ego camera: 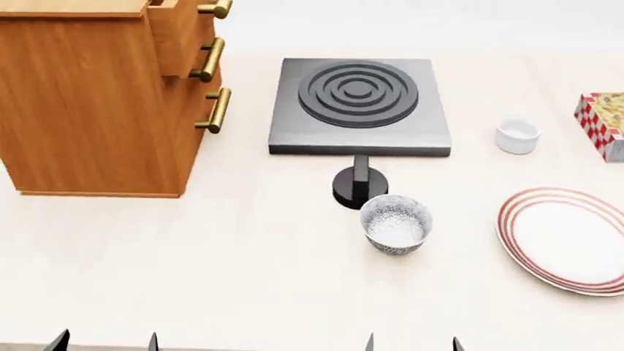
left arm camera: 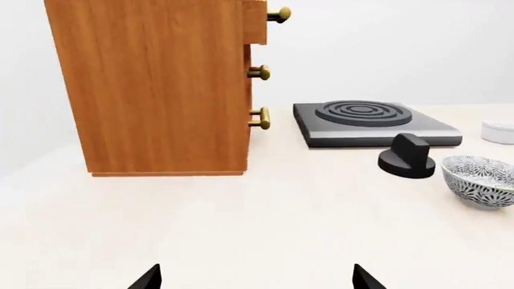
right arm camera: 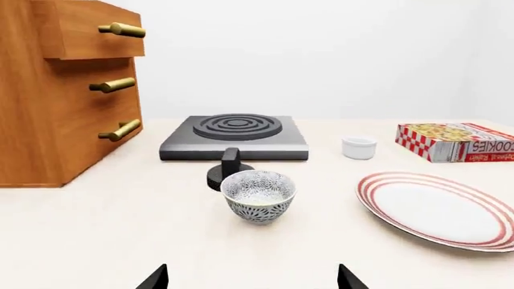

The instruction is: Pick the akita bowl on the wooden cabinet and place it on the plate.

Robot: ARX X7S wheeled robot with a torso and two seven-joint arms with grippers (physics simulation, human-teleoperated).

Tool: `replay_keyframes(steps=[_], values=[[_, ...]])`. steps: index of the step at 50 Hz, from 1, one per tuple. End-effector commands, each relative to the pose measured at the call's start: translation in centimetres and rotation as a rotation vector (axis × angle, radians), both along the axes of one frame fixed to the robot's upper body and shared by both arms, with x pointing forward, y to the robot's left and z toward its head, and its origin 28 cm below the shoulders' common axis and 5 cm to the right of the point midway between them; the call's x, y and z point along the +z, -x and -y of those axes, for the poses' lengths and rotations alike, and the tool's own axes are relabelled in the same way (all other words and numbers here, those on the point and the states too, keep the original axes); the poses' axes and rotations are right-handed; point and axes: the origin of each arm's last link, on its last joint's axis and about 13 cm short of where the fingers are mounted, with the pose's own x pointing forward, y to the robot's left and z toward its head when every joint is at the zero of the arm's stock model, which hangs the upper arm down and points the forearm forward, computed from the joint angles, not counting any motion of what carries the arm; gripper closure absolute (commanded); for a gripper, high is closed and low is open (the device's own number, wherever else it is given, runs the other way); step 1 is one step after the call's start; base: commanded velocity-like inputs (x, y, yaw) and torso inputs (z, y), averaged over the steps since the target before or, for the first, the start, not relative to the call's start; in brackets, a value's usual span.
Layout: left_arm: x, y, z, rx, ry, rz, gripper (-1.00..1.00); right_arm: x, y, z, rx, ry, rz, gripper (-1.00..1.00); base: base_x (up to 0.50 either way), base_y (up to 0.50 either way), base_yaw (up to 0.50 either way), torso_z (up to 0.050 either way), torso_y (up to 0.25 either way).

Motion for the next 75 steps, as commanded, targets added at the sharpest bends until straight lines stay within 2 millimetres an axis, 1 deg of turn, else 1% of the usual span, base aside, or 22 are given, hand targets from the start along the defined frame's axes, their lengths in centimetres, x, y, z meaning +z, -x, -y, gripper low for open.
replay_keyframes(steps=[1, 22, 27, 39, 40, 41, 43, 44, 45, 46, 47, 48, 49, 52, 62, 65, 68, 75], values=[[0.0, 0.0, 0.0, 0.0, 0.0, 0.0, -1.0, 0.0, 0.0, 0.0, -0.002, -0.001, -0.001, -1.0, 0.0, 0.5, 0.0, 0.0, 0.0], [0.0, 0.0, 0.0, 0.0, -0.001, 0.001, -1.0, 0.1, 0.0, 0.0, -0.004, -0.01, 0.001, -1.0, 0.0, 0.5, 0.0, 0.0, 0.0], [0.0, 0.0, 0.0, 0.0, 0.0, 0.001, -1.0, 0.1, 0.0, 0.1, -0.003, -0.043, 0.006, -1.0, 0.0, 0.07, 0.0, 0.0, 0.0], [0.0, 0.1, 0.0, 0.003, -0.004, 0.004, -1.0, 0.1, 0.0, 0.2, -0.012, -0.042, 0.006, -1.0, 0.0, 0.0, 0.0, 0.0, 0.0], [0.1, 0.0, 0.3, -0.018, -0.044, 0.014, -1.0, 0.3, 0.0, 0.3, -0.021, -0.086, 0.003, -1.0, 0.0, 0.0, 0.0, 0.0, 0.0], [0.1, 0.0, 0.3, -0.01, -0.047, 0.013, -1.0, 0.4, 0.0, 0.4, -0.025, -0.102, 0.004, -1.0, 0.0, 0.0, 0.0, 0.0, 0.0], [0.2, 0.0, 0.4, -0.002, -0.062, 0.036, -1.0, 0.4, 0.1, 0.4, -0.023, -0.093, 0.002, -1.0, 0.0, 0.0, 0.0, 0.0, 0.0], [4.3, -2.0, -0.4, -0.106, -0.002, 0.088, -1.0, 1.8, 1.1, 1.3, -0.074, -0.078, -0.048, -1.0, 0.0, 0.0, 0.0, 0.0, 0.0], [7.0, -1.6, 0.3, -0.136, 0.008, 0.17, -1.0, 4.7, 1.3, 0.7, -0.038, -0.094, 0.057, -1.0, 0.0, 0.0, 0.0, 0.0, 0.0], [10.0, -0.8, 0.9, -0.168, 0.027, 0.313, -1.0, 7.6, 1.8, 0.0, 0.0, -0.112, 0.187, -1.0, 0.0, 0.0, 0.0, 0.0, 0.0], [10.4, -0.7, 1.0, -0.172, 0.033, 0.331, -1.0, 8.1, 1.9, -0.1, 0.008, -0.115, 0.211, -1.0, 0.0, 0.0, 0.0, 0.0, 0.0], [10.4, -0.7, 1.0, -0.171, 0.033, 0.332, -1.0, 8.1, 1.9, -0.1, 0.008, -0.115, 0.211, -1.0, 0.0, 0.0, 0.0, 0.0, 0.0], [10.5, -0.7, 1.0, -0.164, 0.032, 0.332, -1.0, 8.7, 2.2, -0.2, 0.014, -0.113, 0.225, -1.0, 0.0, 0.0, 0.0, 0.0, 0.0], [11.0, -0.7, 1.0, -0.151, 0.033, 0.334, -1.0, 9.4, 2.5, -0.3, 0.02, -0.108, 0.246, -1.0, 0.0, 0.0, 0.0, 0.0, 0.0], [13.1, -1.3, 1.3, -0.148, 0.004, 0.348, -1.0, 10.6, 3.2, -0.5, 0.022, -0.097, 0.276, -1.0, 0.0, 0.0, 0.0, 0.0, 0.0], [13.8, -1.7, 1.4, -0.16, -0.015, 0.352, -1.0, 10.8, 3.3, -0.5, 0.018, -0.094, 0.279, -1.0, 0.0, 0.0, 0.0, 0.0, 0.0], [15.2, -2.7, 1.4, -0.178, -0.03, 0.352, -1.0, 10.9, 3.3, -0.7, 0.027, -0.092, 0.281, -1.0, 0.0, 0.0, 0.0, 0.0, 0.0], [17.8, -4.1, 1.7, -0.195, -0.057, 0.359, -1.0, 11.0, 3.4, -0.7, 0.03, -0.086, 0.283, -1.0, 0.0, 0.0, 0.0, 0.0, 0.0]])
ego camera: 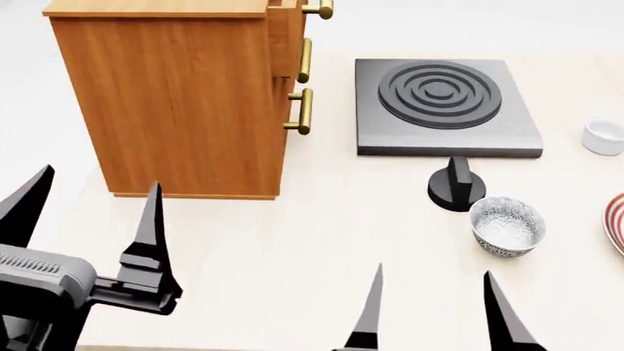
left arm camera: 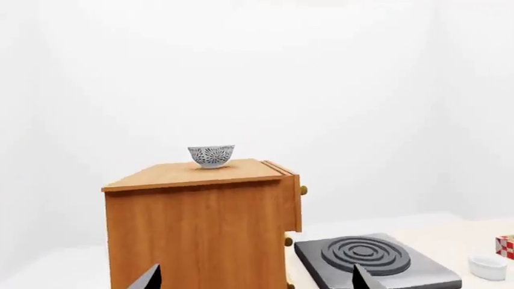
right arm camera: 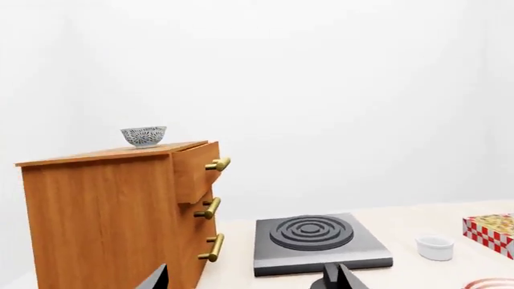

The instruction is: Pick the akita bowl on the wooden cabinet and place it on the plate.

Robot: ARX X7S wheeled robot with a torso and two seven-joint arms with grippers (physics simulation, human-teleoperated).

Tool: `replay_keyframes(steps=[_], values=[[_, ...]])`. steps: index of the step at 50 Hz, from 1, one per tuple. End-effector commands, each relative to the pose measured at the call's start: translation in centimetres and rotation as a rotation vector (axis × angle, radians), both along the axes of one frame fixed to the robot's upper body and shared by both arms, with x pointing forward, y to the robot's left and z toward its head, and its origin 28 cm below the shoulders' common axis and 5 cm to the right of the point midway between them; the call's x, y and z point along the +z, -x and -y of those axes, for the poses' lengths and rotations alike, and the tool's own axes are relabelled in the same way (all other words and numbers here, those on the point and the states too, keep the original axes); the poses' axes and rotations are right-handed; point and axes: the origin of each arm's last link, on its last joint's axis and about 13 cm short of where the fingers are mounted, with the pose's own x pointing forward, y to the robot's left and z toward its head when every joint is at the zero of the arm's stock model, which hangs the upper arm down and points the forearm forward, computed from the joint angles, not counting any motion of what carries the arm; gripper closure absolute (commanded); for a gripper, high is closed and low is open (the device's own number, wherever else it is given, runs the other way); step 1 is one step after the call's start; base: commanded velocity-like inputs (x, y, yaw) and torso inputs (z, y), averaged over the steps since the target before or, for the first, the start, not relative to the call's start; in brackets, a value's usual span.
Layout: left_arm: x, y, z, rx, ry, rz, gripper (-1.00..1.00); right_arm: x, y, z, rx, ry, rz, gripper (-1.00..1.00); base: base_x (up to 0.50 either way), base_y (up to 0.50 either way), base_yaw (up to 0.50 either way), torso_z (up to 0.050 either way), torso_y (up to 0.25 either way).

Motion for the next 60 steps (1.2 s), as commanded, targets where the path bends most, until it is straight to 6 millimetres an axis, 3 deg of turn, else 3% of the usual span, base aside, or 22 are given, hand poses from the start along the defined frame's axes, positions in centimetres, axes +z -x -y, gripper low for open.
replay_keyframes(steps=[1, 13, 22, 39, 49, 54, 60], values=[[4.5, -1.8, 0.5, -0.036, -0.047, 0.032, -1.0, 0.9, 0.5, -0.2, 0.005, 0.006, 0.022, -1.0, 0.0, 0.0, 0.0, 0.0, 0.0], [9.9, -3.4, 1.9, -0.089, -0.076, 0.072, -1.0, 1.6, 1.0, -0.6, 0.005, 0.035, 0.046, -1.0, 0.0, 0.0, 0.0, 0.0, 0.0], [15.5, -4.2, 2.1, -0.125, -0.04, 0.11, -1.0, 2.0, 1.1, -0.6, 0.006, 0.021, 0.052, -1.0, 0.0, 0.0, 0.0, 0.0, 0.0], [20.7, -5.4, 2.6, -0.146, -0.039, 0.129, -1.0, 2.4, 1.3, -0.4, -0.002, 0.009, 0.067, -1.0, 0.0, 0.0, 0.0, 0.0, 0.0], [23.9, -5.1, 2.5, -0.135, -0.022, 0.149, -1.0, 2.7, 1.4, -0.5, -0.007, 0.021, 0.084, -1.0, 0.0, 0.0, 0.0, 0.0, 0.0], [26.5, -5.3, 2.4, -0.105, -0.02, 0.165, -1.0, 2.8, 1.5, -0.5, 0.0, 0.019, 0.089, -1.0, 0.0, 0.0, 0.0, 0.0, 0.0], [27.7, -4.6, 2.8, -0.118, -0.011, 0.193, -1.0, 3.0, 1.6, -0.5, -0.001, 0.017, 0.105, -1.0, 0.14, 0.0, 0.0, 0.0, 0.0]])
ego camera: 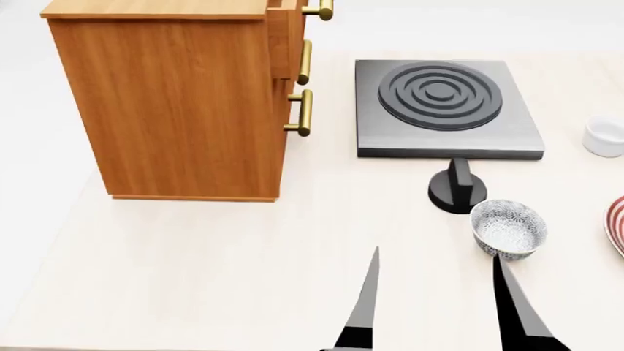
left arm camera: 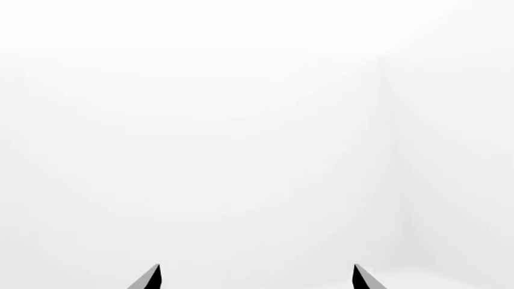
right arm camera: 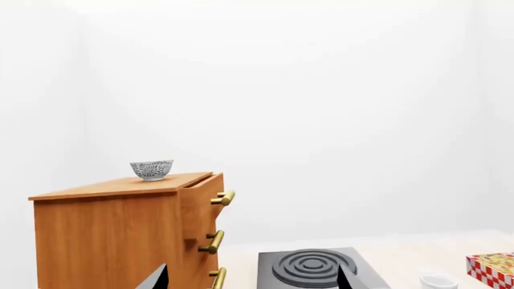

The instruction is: Pick the akita bowl on the wooden cabinet and place it on the plate.

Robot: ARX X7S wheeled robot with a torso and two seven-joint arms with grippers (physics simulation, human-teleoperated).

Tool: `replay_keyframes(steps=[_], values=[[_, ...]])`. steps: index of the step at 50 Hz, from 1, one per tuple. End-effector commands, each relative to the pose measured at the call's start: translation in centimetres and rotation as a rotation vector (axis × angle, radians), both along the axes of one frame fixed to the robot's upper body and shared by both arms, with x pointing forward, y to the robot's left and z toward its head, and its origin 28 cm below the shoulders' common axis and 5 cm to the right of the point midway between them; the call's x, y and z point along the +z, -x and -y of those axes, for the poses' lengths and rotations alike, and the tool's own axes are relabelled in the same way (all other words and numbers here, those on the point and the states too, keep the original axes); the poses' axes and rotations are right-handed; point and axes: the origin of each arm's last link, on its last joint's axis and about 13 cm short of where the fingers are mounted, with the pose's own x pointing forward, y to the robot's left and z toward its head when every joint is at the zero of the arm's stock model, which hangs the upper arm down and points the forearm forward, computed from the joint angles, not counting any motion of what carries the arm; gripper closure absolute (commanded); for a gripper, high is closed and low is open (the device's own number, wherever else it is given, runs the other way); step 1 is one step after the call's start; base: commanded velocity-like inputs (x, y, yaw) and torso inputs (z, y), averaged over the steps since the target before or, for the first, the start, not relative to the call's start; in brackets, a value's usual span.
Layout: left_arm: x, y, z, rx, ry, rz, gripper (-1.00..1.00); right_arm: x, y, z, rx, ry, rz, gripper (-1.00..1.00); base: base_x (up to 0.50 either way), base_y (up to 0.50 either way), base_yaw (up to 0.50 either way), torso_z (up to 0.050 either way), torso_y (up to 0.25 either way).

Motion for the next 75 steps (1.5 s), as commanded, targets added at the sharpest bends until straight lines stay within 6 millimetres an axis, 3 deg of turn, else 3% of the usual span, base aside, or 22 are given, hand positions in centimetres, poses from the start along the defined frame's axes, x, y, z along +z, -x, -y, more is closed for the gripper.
replay_keyframes(steps=[1, 32, 75], values=[[3.26, 0.75, 0.32, 0.0, 0.011, 0.036, -1.0, 0.33, 0.27, 0.01, 0.002, 0.001, 0.024, -1.0, 0.33, 0.0, 0.0, 0.0, 0.0], [2.65, 0.87, 0.49, -0.014, -0.005, 0.026, -1.0, 0.3, 0.31, -0.05, 0.035, -0.01, 0.026, -1.0, 0.46, 0.0, 0.0, 0.0, 0.0], [2.62, 1.02, 0.54, -0.026, -0.01, 0.022, -1.0, 0.41, 0.26, 0.06, 0.006, -0.013, 0.025, -1.0, 0.16, 0.0, 0.0, 0.0, 0.0]])
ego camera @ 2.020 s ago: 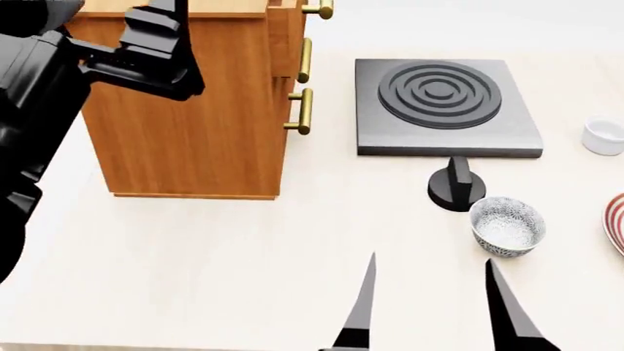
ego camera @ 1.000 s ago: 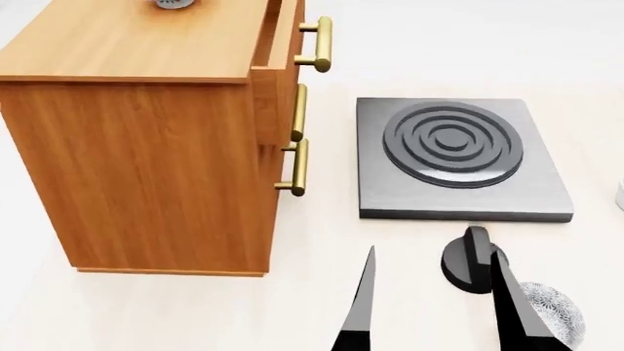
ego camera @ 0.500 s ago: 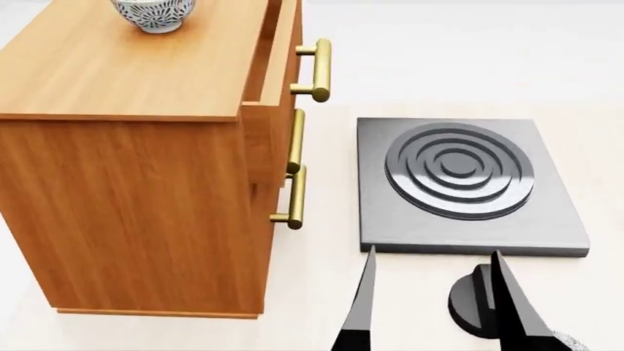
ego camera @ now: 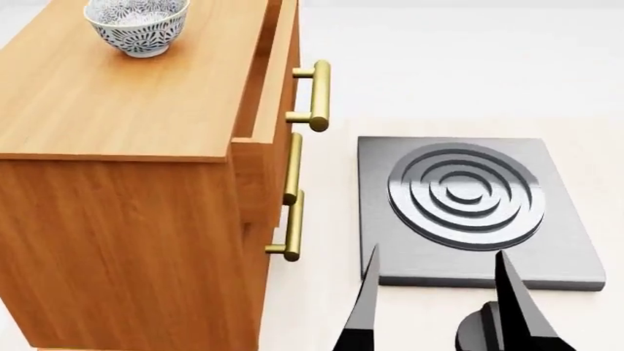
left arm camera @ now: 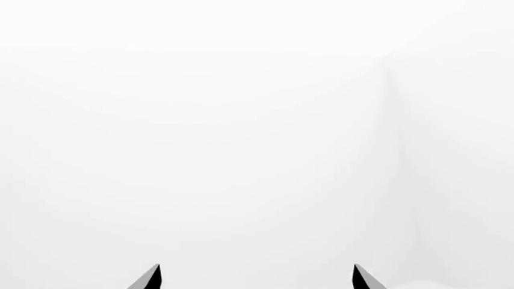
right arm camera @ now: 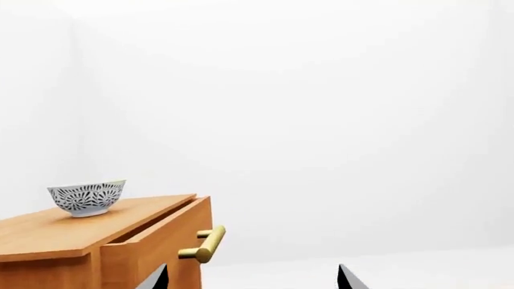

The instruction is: Pick the akita bowl on the wooden cabinet and place it on the plate.

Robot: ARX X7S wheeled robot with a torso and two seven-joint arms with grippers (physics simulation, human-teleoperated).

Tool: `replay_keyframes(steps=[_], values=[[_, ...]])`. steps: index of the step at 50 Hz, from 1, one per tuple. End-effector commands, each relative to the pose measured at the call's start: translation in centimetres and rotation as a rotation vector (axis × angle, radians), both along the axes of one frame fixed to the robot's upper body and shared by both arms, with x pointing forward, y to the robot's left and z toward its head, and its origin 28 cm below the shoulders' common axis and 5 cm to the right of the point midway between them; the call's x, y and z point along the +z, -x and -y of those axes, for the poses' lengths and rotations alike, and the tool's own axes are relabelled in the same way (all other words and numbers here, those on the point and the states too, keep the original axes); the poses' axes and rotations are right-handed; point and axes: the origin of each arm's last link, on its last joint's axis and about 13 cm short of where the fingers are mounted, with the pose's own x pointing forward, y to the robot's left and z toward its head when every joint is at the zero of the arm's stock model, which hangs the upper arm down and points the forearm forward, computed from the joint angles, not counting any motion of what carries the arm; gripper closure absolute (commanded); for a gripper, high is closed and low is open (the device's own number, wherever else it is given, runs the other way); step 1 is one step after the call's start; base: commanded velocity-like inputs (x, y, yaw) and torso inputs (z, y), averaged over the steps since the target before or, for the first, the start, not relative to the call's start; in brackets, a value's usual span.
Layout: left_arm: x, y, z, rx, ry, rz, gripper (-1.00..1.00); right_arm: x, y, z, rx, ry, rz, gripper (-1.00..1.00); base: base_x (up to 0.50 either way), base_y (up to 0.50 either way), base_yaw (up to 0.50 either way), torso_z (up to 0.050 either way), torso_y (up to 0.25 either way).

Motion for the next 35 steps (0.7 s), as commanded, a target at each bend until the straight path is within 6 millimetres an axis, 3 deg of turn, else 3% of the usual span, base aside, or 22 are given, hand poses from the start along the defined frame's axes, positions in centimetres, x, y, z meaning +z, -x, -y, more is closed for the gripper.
replay_keyframes(steps=[1, 24, 35], values=[[0.0, -0.02, 0.03, -0.001, -0.003, -0.003, -1.0, -0.06, -0.12, 0.02, -0.013, 0.004, -0.008, -1.0, 0.2, 0.0, 0.0, 0.0, 0.0], [-0.36, -0.02, -0.03, -0.007, 0.002, -0.012, -1.0, 0.04, 0.01, 0.0, -0.013, 0.004, 0.003, -1.0, 0.05, 0.0, 0.0, 0.0, 0.0], [0.52, -0.09, 0.09, -0.008, 0.001, -0.003, -1.0, 0.02, 0.07, -0.08, -0.007, 0.004, 0.002, -1.0, 0.0, 0.0, 0.0, 0.0, 0.0]])
